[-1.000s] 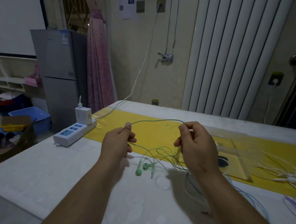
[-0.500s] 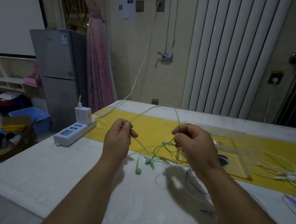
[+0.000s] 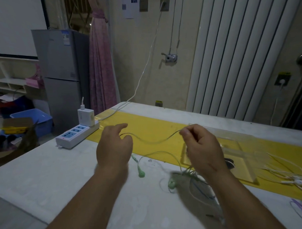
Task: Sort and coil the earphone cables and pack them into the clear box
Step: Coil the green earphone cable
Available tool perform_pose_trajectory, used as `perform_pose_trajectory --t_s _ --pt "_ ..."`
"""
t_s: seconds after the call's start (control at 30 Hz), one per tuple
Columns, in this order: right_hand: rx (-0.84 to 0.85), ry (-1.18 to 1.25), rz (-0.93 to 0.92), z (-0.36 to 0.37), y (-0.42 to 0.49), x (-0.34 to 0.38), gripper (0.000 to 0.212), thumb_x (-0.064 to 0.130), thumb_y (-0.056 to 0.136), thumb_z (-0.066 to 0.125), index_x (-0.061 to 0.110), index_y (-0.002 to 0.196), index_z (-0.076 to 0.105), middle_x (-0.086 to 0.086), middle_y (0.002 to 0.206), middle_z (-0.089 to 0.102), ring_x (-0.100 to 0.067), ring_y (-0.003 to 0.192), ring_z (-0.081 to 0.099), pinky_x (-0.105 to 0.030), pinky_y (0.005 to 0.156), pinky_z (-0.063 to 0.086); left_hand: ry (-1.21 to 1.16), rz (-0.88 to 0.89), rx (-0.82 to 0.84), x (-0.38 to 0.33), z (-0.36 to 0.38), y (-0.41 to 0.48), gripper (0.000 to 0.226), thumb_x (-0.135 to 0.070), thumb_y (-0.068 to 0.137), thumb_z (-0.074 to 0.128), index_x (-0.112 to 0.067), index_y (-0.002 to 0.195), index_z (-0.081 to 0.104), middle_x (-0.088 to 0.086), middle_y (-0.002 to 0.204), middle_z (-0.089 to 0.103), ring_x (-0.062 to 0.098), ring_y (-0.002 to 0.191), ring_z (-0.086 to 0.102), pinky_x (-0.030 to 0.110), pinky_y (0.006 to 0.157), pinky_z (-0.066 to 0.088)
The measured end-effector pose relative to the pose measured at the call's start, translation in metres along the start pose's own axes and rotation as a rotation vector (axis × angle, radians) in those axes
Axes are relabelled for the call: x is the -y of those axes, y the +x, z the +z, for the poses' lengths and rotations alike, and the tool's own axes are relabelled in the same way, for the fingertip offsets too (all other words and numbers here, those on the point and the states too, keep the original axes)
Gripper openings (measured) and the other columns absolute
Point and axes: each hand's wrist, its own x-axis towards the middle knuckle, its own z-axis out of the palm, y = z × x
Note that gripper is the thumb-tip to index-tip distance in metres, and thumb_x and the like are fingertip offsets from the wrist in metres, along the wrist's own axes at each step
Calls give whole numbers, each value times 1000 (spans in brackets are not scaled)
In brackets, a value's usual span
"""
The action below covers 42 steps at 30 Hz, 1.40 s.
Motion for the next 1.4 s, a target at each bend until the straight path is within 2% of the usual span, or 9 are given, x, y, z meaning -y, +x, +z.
perform_pose_trajectory --t_s 0.1,0.2,0.37,0.53,0.7,0.9,1.03,1.17,1.4 --pt "86 -47 -33 9 -6 -1 18 30 95 55 23 80 62 13 57 49 -7 55 41 -31 56 36 -75 344 -38 -7 -3 -6 50 -17 74 51 -28 120 66 -10 115 61 9 94 53 29 75 40" --pt "134 -57 -41 14 -10 1 18 33 95 55 26 80 62 11 59 51 -4 56 42 -32 58 39 -219 631 129 -13 0 -13 35 -31 84 46 -25 108 72 -18 101 65 -1 97 53 28 83 39" --pt "163 -45 -68 16 -11 5 18 32 95 56 28 78 63 2 68 57 -4 60 46 -26 57 39 -8 802 275 -7 19 -13 26 -43 88 50 -29 90 72 -15 79 68 14 76 50 35 71 40" --pt "169 -130 20 3 -4 2 13 19 82 64 29 74 68 14 50 51 -6 50 43 -29 53 38 21 643 41 -4 18 -5 25 -31 89 47 -19 82 68 -4 69 64 25 68 51 42 63 44" --pt "141 -290 35 -12 6 1 13 27 81 64 27 69 67 7 64 66 -13 65 61 -35 63 52 -123 280 -243 4 7 4 26 -26 94 43 -13 89 65 5 74 63 29 72 55 40 63 43" --pt "51 -103 1 -12 4 4 21 32 94 57 22 77 62 3 70 70 -8 57 57 -32 57 45 -184 130 -255 3 4 1 16 -20 97 45 -25 104 58 3 77 64 27 76 59 40 65 48" --pt "158 91 20 -4 -1 8 18 26 98 51 19 82 55 0 58 63 -7 48 46 -28 55 35 -124 201 -72 -1 0 -1 33 -26 80 39 -26 84 71 -5 82 69 23 85 60 41 76 49" --pt "149 26 -39 7 -5 0 21 33 96 54 25 77 53 10 50 40 -8 48 32 -28 53 28 -100 346 -65 -7 -1 -6 43 -37 80 37 -24 101 72 -6 97 71 21 92 60 44 83 48" --pt "174 -24 -70 12 -9 3 22 36 95 54 23 78 55 10 53 43 -5 51 35 -28 54 30 -18 874 -5 -13 9 -13 25 -32 89 54 -23 103 72 -9 98 69 18 96 57 43 79 43"
